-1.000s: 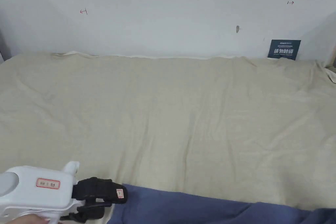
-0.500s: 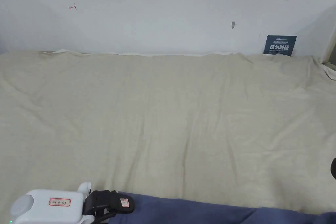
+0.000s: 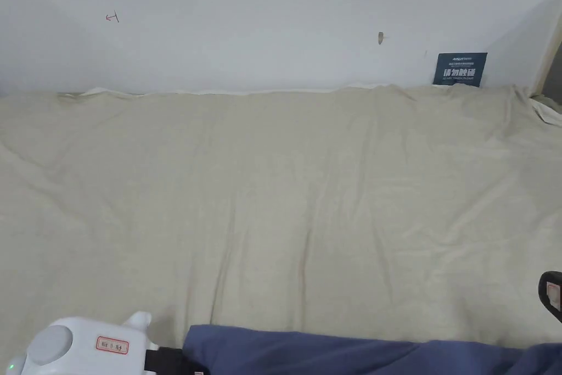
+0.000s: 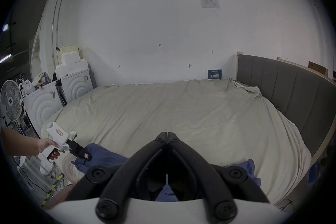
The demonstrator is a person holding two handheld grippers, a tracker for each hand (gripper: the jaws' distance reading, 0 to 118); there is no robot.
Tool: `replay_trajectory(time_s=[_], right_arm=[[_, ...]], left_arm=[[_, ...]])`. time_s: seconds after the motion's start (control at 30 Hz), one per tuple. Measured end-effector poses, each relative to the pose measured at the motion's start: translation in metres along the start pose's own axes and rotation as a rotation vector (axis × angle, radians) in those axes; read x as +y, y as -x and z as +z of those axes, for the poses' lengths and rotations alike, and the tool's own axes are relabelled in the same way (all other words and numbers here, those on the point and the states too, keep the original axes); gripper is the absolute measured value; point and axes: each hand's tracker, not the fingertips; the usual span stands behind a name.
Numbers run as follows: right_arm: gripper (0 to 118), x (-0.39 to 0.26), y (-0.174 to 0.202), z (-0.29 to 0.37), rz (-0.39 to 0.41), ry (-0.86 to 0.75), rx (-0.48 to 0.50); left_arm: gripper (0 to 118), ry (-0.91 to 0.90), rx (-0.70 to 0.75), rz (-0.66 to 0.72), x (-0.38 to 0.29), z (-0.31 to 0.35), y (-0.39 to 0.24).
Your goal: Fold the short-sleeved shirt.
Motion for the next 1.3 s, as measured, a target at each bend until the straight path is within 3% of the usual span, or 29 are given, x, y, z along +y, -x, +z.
replay_trajectory(time_s=[0.23,0.33,0.47,0.53,0.63,0.77,1.03,1.07,1.13,1.17,1.23,1.3], right_arm=[[1,-0.002,-0.002,0.001,0.041,0.004,0.002],[1,-0.001,-0.003,0.002,0.034,-0.005,0.014],[1,0.001,-0.004,0.004,0.011,-0.024,0.036],[1,0.001,-0.005,0.004,-0.002,-0.031,0.049],[1,-0.002,-0.005,0.004,-0.019,-0.034,0.069],[1,-0.007,-0.007,0.006,-0.036,-0.037,0.081],[1,-0.017,-0.022,0.015,-0.06,-0.028,0.052],[1,-0.019,-0.025,0.015,-0.072,-0.022,0.045],[1,-0.021,-0.03,0.015,-0.106,-0.012,0.043],[1,-0.022,-0.032,0.016,-0.124,-0.011,0.044],[1,-0.023,-0.036,0.016,-0.143,-0.008,0.042],[1,-0.024,-0.037,0.016,-0.153,-0.004,0.041]], left_arm=[[4,-0.099,0.489,-0.577,-0.034,0.017,-0.088],[4,-0.106,0.599,-0.519,-0.035,0.036,-0.082],[4,-0.147,0.88,-0.583,-0.027,0.06,-0.072],[4,-0.144,0.821,-0.53,-0.023,0.068,-0.075],[4,-0.125,0.539,-0.42,-0.026,0.067,-0.112],[4,-0.025,0.283,-0.424,-0.032,0.01,-0.182],[8,0.191,0.218,-0.52,-0.039,-0.135,-0.259],[27,0.218,0.169,-0.528,-0.04,-0.144,-0.265],[91,0.26,0.1,-0.492,-0.041,-0.151,-0.269],[111,0.289,0.041,-0.462,-0.049,-0.144,-0.272],[111,0.301,-0.078,-0.403,-0.048,-0.129,-0.271],[111,0.262,-0.094,-0.38,-0.05,-0.101,-0.263]])
